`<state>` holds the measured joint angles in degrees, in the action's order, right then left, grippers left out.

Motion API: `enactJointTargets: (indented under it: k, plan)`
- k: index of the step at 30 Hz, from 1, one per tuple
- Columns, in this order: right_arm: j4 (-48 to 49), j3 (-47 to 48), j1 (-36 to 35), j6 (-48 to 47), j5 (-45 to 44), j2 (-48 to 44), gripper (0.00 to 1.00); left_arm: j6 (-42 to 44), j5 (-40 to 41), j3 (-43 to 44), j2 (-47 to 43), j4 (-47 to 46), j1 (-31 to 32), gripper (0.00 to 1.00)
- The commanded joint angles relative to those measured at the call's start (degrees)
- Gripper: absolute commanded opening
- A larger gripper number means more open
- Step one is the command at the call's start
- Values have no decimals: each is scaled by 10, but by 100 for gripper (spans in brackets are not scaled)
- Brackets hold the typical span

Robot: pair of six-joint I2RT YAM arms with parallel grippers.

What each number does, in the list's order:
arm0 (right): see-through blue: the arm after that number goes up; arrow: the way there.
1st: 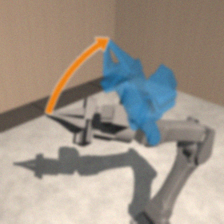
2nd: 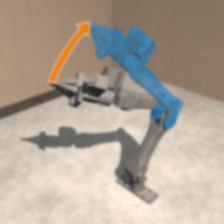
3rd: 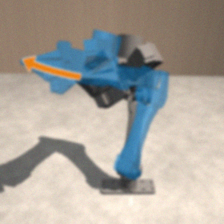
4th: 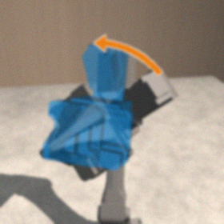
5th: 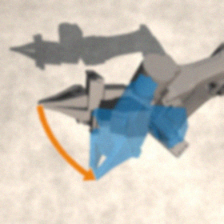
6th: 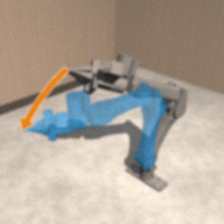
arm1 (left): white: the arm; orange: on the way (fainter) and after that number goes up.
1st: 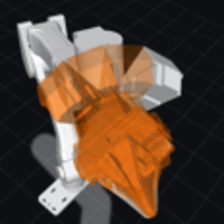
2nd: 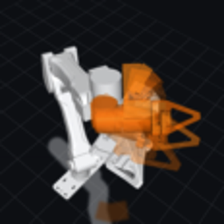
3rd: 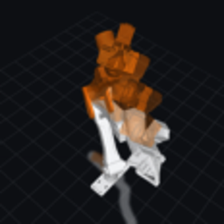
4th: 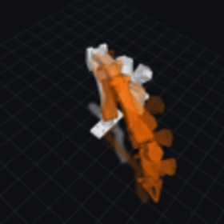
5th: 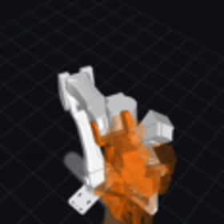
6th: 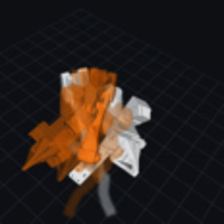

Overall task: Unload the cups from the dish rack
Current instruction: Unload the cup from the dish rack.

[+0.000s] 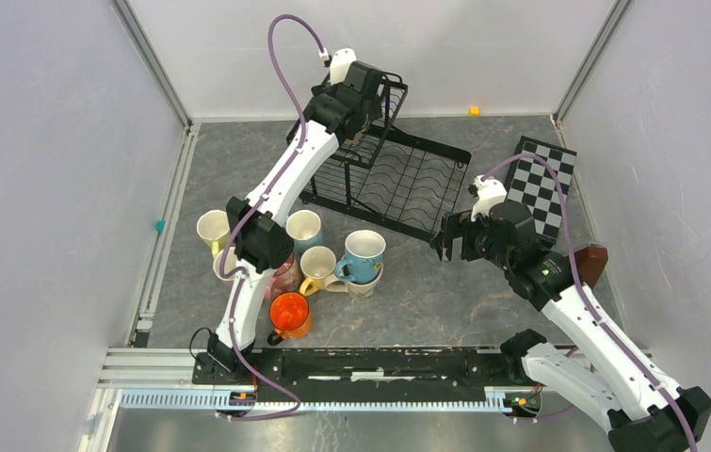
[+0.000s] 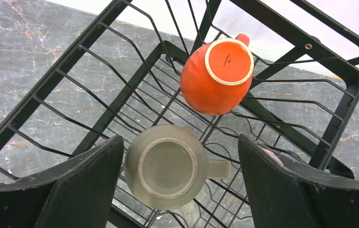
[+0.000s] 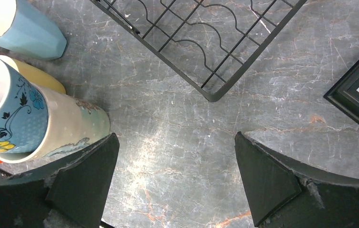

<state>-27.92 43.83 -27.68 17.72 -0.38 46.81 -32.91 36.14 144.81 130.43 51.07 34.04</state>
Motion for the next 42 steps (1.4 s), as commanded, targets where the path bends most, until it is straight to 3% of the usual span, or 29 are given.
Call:
enactJointTargets:
  k: [1, 22, 37, 42]
  plan:
    - [20, -13, 2, 4, 3, -10, 98, -52, 36, 17, 6, -23, 6, 93]
    - [41, -34, 1, 18, 36, -6, 98, -12, 20, -54, -58, -13, 5, 74]
    - [46, -34, 2, 24, 43, -3, 98, 28, -57, -23, -71, 17, -14, 46]
    - [51, -37, 2, 25, 45, 1, 98, 34, -79, -19, -84, 23, -24, 43]
